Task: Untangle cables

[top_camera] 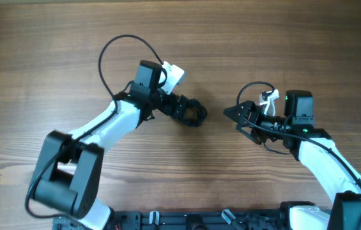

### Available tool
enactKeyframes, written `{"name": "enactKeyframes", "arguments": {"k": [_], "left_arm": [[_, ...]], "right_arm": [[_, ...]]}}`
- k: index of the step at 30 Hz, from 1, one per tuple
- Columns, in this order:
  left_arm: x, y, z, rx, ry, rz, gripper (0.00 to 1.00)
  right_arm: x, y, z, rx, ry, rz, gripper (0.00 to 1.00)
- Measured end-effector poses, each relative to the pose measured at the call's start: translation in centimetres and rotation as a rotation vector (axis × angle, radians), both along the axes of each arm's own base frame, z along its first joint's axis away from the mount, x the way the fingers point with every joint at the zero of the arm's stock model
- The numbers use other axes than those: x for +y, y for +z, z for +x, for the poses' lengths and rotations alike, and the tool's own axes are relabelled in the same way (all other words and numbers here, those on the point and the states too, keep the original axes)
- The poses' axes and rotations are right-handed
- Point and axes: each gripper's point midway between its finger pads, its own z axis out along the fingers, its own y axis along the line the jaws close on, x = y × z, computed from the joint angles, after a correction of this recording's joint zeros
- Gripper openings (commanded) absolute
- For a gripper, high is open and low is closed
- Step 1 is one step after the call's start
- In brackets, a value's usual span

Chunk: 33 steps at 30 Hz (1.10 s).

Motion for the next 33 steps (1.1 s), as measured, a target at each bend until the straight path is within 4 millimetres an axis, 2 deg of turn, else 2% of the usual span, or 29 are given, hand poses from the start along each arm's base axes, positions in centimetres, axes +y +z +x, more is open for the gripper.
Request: {"name": "enactKeyframes", "arguments": {"k": [2, 4, 5, 6, 7, 8, 10, 14, 18, 21, 22, 23, 24, 29, 31, 33], "left_arm": [[-1.0, -1.9, -1.2, 0.054, -0.046, 0.006, 0.75], [-2.0, -2.7, -2.3, 0.08, -0.085, 0.016, 0.65], [-2.6, -2.9, -2.8, 0.087, -0.106, 0.018, 0.56], [-3.3, -3.0, -3.4, 0.089, -0.128, 0.022, 0.43], [-3.7, -3.0, -3.8, 0.091, -0.143, 0.027, 0.2], [-4.0, -3.2, -4.3, 0.102, -0.15, 0.036, 0.11], [-3.8, -3.4, -4.3, 0.11, -0.116, 0.053, 0.04], [-2.7, -3.5, -3.1, 0.13, 0.053, 0.065, 0.04], [-1.8, -3.6, -2.8, 0.223, 0.298, 0.001, 0.04], [-0.9, -3.5, -3.7, 0.351, 0.534, -0.063, 0.04], [-0.5, -3.4, -4.2, 0.389, 0.604, -0.075, 0.15], [-0.1, -3.1, -4.5, 0.409, 0.656, -0.084, 0.61], [0.3, -2.5, -5.0, 0.425, 0.695, -0.09, 1.0], [0.4, 1.4, -5.0, 0.376, 0.695, -0.154, 1.0], [0.4, 1.6, -4.9, 0.327, 0.599, -0.108, 1.0], [0.4, 1.6, -4.9, 0.249, 0.433, -0.02, 0.97]], "right_arm": [[0.0, 0.0, 0.0, 0.0, 0.0, 0.0, 1.0], [0.0, 0.0, 0.0, 0.0, 0.0, 0.0, 0.99], [0.0, 0.0, 0.0, 0.0, 0.0, 0.0, 1.0], [0.0, 0.0, 0.0, 0.0, 0.0, 0.0, 1.0], [0.0, 0.0, 0.0, 0.0, 0.0, 0.0, 1.0], [0.0, 0.0, 0.0, 0.0, 0.0, 0.0, 1.0], [0.0, 0.0, -0.1, 0.004, 0.0, 0.0, 1.0], [0.0, -0.2, -0.3, 0.017, 0.0, 0.0, 1.0], [0.0, -0.3, -0.4, 0.028, 0.0, 0.0, 1.0], [0.0, -0.3, -0.5, 0.03, 0.0, 0.0, 1.0], [0.0, -0.3, -0.5, 0.03, 0.0, 0.0, 1.0], [0.0, -0.3, -0.5, 0.03, 0.0, 0.0, 1.0], [0.0, -0.3, -0.5, 0.031, 0.0, 0.0, 1.0], [0.0, -0.3, -0.5, 0.03, 0.0, 0.0, 1.0], [0.0, -0.3, -0.5, 0.03, 0.0, 0.0, 1.0], [0.0, -0.3, -0.5, 0.03, 0.0, -0.001, 1.0]]}}
